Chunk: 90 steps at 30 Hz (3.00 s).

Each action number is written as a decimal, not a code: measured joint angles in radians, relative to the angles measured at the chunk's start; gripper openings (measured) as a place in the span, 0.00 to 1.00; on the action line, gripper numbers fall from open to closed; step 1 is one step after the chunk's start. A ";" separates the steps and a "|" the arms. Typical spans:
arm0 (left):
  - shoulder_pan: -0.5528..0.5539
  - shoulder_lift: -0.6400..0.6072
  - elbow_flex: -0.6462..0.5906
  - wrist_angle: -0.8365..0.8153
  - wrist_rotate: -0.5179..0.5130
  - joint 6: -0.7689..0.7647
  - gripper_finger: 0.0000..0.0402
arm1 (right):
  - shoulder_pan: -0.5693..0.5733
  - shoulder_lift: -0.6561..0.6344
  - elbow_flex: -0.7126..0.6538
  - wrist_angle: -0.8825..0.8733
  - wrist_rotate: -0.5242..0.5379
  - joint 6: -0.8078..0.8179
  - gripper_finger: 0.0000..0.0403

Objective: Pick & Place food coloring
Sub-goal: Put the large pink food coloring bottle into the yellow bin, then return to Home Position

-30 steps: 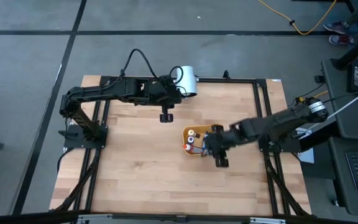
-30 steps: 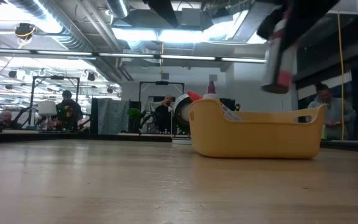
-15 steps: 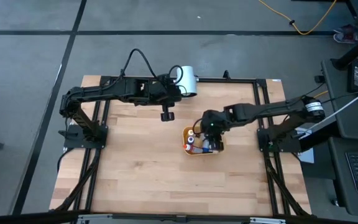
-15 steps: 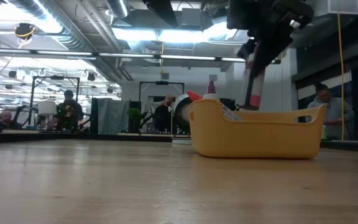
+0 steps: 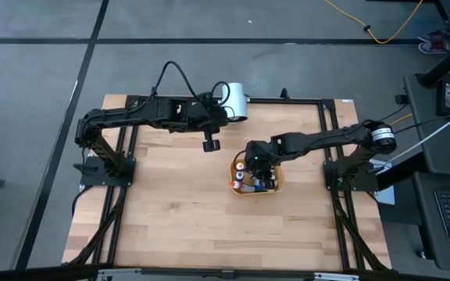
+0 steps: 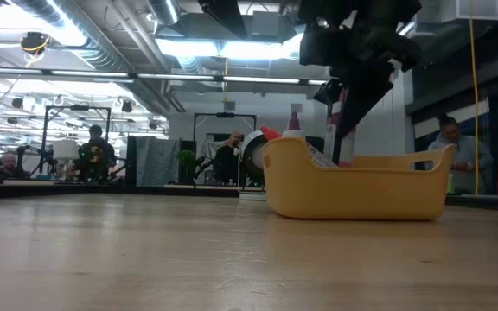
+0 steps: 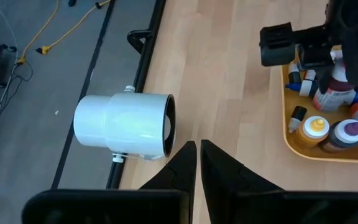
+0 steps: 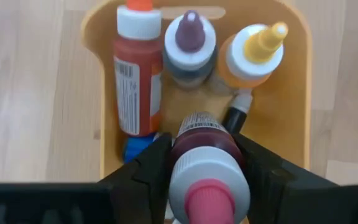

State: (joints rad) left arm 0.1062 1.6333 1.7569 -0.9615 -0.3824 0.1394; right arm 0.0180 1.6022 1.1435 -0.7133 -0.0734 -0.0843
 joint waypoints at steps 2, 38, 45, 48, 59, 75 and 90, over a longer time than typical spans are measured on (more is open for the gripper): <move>0.000 0.000 0.000 0.000 0.000 0.000 0.05 | -0.004 0.006 0.000 0.017 0.000 0.000 0.38; 0.000 0.000 0.000 -0.012 0.002 0.013 0.05 | -0.004 0.104 0.034 0.041 0.009 0.004 0.54; 0.000 -0.097 0.019 -0.021 0.003 0.033 0.05 | -0.004 0.030 0.161 -0.184 0.126 0.013 0.52; 0.000 -0.195 0.014 -0.029 0.047 0.001 0.05 | 0.004 -0.095 0.158 -0.203 0.225 0.077 0.50; 0.000 -0.831 -0.745 0.529 0.460 -0.144 0.01 | 0.083 -0.667 -0.174 0.080 0.600 0.250 0.21; 0.004 -1.631 -1.655 0.974 0.465 -0.476 0.01 | 0.100 -1.019 -0.567 0.463 0.463 0.211 0.02; 0.015 -1.599 -1.748 0.995 0.321 -0.447 0.02 | 0.102 -1.153 -0.608 0.460 0.417 0.180 0.01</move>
State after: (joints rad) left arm 0.1215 0.0347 0.0086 0.0336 -0.0612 -0.3080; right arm 0.1196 0.4488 0.5350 -0.2534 0.3434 0.0960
